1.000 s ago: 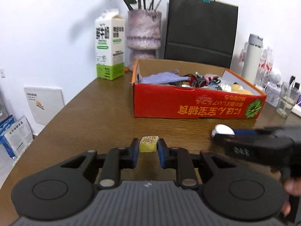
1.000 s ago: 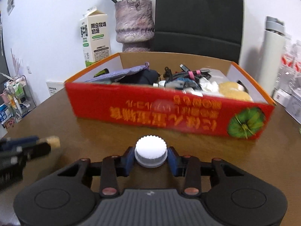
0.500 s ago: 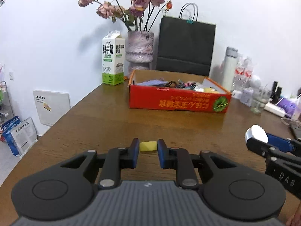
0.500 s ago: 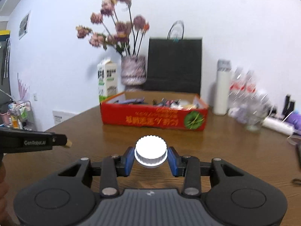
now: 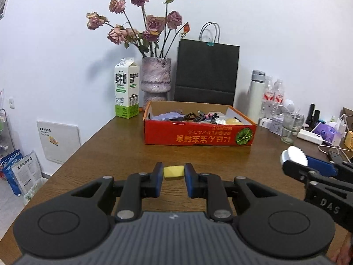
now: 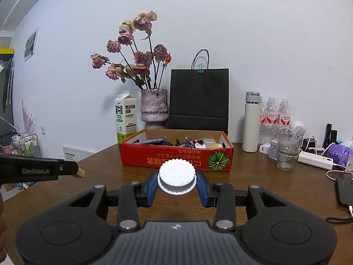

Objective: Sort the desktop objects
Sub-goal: 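Lift both items over the box and open both tools to drop them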

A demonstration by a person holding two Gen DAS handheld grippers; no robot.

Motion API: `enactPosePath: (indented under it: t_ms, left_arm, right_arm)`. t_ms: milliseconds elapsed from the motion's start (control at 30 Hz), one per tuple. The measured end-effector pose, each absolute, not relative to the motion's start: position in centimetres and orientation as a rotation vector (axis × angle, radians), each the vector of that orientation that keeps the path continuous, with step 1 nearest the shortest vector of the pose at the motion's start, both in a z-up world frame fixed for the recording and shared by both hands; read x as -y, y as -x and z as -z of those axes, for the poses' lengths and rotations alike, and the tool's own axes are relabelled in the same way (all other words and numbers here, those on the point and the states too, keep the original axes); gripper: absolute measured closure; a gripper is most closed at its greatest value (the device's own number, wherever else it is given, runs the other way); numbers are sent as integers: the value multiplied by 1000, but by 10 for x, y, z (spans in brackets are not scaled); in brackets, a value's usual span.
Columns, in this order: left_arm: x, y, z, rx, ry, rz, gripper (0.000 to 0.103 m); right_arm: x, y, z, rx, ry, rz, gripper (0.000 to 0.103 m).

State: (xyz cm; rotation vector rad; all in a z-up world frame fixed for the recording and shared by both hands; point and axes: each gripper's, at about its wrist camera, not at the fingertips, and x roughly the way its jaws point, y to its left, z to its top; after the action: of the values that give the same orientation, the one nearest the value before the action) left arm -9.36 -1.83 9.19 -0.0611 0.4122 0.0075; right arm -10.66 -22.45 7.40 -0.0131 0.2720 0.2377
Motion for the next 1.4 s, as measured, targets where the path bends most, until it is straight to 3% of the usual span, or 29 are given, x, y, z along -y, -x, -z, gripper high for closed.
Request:
enactPosePath:
  t_ms: [367, 633, 933, 1233, 1333, 1400]
  left_arm:
    - [0, 5, -145, -282, 58, 1, 81]
    - [-7, -111, -174, -370, 116, 91, 81]
    - [-42, -234, -136, -543, 262, 56, 81]
    - [-35, -303, -89, -643, 184, -47, 81]
    - [-45, -310, -81, -662, 228, -47, 54]
    - [-47, -308, -81, -663, 220, -17, 43]
  right_arm:
    - [230, 41, -107, -229, -11, -247, 66]
    - [229, -64, -146, -282, -22, -264, 66]
    - [223, -185, -143, -416, -194, -321, 66]
    - [177, -268, -93, -571, -207, -375, 66]
    - [172, -282, -74, -601, -210, -341, 65]
    - [174, -287, -64, -648, -208, -297, 64]
